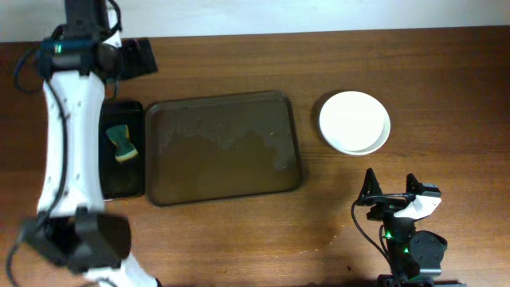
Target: Clean dirty plates on tray and stack at the side
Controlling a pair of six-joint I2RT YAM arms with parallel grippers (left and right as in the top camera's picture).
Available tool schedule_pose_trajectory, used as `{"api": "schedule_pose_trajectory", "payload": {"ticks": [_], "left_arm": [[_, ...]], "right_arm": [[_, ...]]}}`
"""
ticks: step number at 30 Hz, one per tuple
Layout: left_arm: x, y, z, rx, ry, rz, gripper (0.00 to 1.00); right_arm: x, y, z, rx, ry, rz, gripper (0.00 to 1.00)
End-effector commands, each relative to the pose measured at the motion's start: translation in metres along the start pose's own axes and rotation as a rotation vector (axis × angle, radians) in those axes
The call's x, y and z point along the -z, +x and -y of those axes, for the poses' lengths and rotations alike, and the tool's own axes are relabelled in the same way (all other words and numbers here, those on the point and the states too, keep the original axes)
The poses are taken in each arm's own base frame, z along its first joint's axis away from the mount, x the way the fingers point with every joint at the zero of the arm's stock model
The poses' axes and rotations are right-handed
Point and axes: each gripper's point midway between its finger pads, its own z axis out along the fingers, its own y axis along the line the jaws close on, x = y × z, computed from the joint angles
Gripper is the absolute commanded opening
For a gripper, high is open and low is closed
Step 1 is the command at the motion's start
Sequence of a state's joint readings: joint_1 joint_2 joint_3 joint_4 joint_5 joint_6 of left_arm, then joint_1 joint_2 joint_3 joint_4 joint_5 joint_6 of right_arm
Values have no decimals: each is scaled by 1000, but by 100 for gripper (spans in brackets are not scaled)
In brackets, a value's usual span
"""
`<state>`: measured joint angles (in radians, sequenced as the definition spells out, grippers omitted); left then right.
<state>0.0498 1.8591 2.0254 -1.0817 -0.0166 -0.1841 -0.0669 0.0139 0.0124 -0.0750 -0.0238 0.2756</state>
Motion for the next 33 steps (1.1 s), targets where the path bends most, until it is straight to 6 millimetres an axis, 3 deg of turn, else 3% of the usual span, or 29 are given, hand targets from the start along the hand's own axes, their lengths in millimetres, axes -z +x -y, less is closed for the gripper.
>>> {"api": "schedule_pose_trajectory", "payload": {"ticks": [1, 3, 7, 12, 16, 22, 25, 33], "left_arm": [[66, -1, -5, -70, 19, 222, 99], [78, 12, -7, -123, 20, 283, 99], [95, 76, -19, -238, 12, 444, 99], [88, 159, -34, -228, 26, 677, 99], [78, 202, -41, -237, 31, 817, 99], [64, 235, -34, -405, 38, 894, 99], [49, 250, -36, -462, 19, 846, 99], [50, 250, -40, -457, -4, 846, 99]], "right_arm": [[0, 2, 0, 10, 3, -2, 98], [0, 2, 0, 10, 3, -2, 98], [0, 2, 0, 10, 3, -2, 98], [0, 2, 0, 10, 3, -2, 99], [0, 2, 0, 10, 3, -2, 98], [0, 2, 0, 10, 3, -2, 98], [0, 2, 0, 10, 3, -2, 98], [0, 3, 0, 10, 3, -2, 98]]}}
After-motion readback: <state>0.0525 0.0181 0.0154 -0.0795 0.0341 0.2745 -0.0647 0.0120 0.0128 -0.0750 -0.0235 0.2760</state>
